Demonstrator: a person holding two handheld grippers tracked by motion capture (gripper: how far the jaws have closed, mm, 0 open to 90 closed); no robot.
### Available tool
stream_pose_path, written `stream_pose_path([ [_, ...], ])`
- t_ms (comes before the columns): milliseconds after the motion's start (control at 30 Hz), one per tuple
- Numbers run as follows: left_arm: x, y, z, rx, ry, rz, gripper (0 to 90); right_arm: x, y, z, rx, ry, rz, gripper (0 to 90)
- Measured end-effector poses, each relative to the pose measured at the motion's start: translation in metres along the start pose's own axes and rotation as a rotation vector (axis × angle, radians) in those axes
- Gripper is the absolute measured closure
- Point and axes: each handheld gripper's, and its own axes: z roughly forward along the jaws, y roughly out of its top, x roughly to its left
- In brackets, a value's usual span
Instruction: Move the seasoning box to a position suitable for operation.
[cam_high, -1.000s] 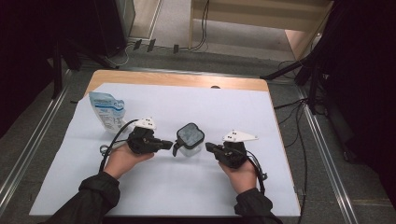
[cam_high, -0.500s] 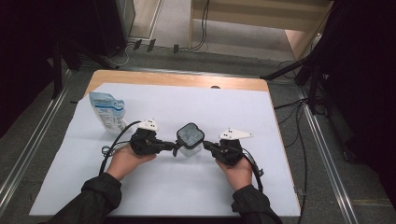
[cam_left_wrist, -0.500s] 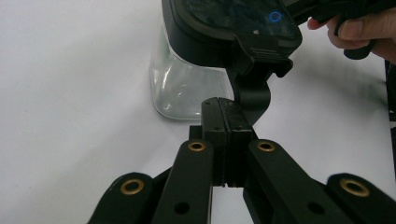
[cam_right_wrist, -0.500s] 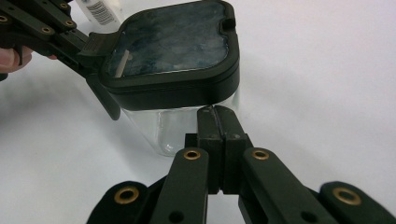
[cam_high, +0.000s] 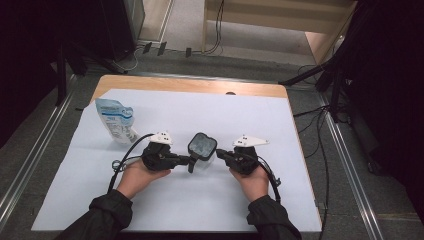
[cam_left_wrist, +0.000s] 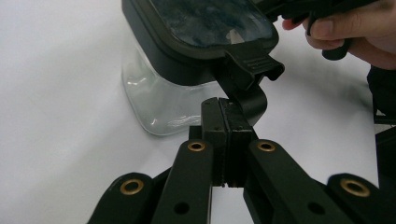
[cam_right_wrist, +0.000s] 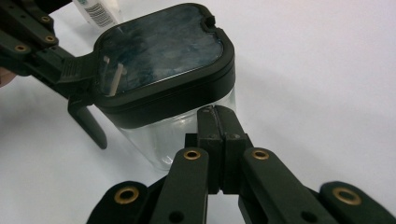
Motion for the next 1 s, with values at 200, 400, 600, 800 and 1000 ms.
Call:
stream_pose_path([
  [200,-0.006,-0.002,-0.001,0.002,0.014,0.012,89.8,-0.001,0.003,0.006,-0.01,0.004,0.001,90.0],
  [400,-0.009,-0.003,0.002,-0.015,0.014,-0.025,90.0,-0.004,0.006,0.012,-0.023,0.017,0.013,90.0],
  [600,-0.013,-0.003,0.004,-0.008,0.021,-0.016,90.0,-0.001,0.012,0.02,0.002,0.019,-0.01,90.0],
  [800,-0.02,-0.002,0.008,0.003,0.034,0.006,90.0,0.001,0.014,0.028,-0.005,0.022,-0.009,90.0],
  [1000,-0.02,-0.002,0.014,0.01,0.017,0.01,90.0,0.003,0.016,0.033,0.016,0.019,-0.025,90.0],
])
